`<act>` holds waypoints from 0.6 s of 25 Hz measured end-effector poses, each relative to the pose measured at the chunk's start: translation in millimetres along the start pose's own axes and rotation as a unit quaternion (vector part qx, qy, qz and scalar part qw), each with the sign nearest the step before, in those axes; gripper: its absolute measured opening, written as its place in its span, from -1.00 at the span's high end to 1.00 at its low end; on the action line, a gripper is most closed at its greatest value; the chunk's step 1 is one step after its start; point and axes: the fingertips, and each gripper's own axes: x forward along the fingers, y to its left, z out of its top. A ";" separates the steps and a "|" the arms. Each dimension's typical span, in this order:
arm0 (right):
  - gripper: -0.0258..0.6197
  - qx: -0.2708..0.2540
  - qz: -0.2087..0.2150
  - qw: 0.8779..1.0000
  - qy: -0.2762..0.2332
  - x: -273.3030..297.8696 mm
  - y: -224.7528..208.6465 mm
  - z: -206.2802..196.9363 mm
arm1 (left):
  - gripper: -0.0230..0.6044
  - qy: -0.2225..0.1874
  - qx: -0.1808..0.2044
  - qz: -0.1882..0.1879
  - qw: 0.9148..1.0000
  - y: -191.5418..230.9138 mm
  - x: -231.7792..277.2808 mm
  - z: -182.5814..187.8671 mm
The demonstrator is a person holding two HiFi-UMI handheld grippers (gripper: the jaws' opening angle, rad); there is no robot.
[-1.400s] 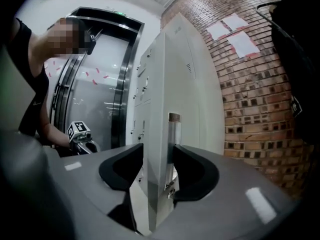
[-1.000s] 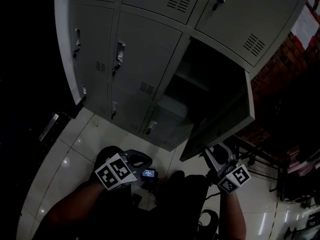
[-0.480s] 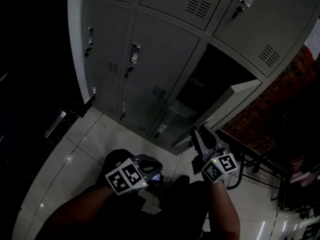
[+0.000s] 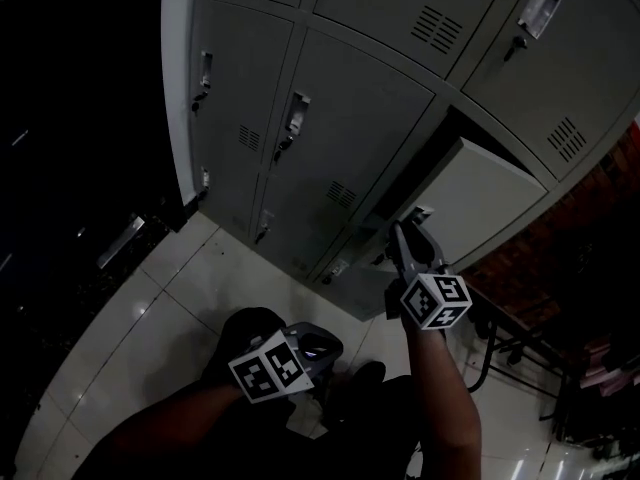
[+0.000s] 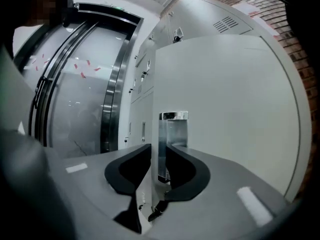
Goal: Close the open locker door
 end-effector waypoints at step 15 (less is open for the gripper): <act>0.59 -0.017 -0.059 0.998 0.008 72.0 -44.2 4.9 | 0.89 -0.010 -0.008 -0.001 1.000 1.7 -4.0 2.8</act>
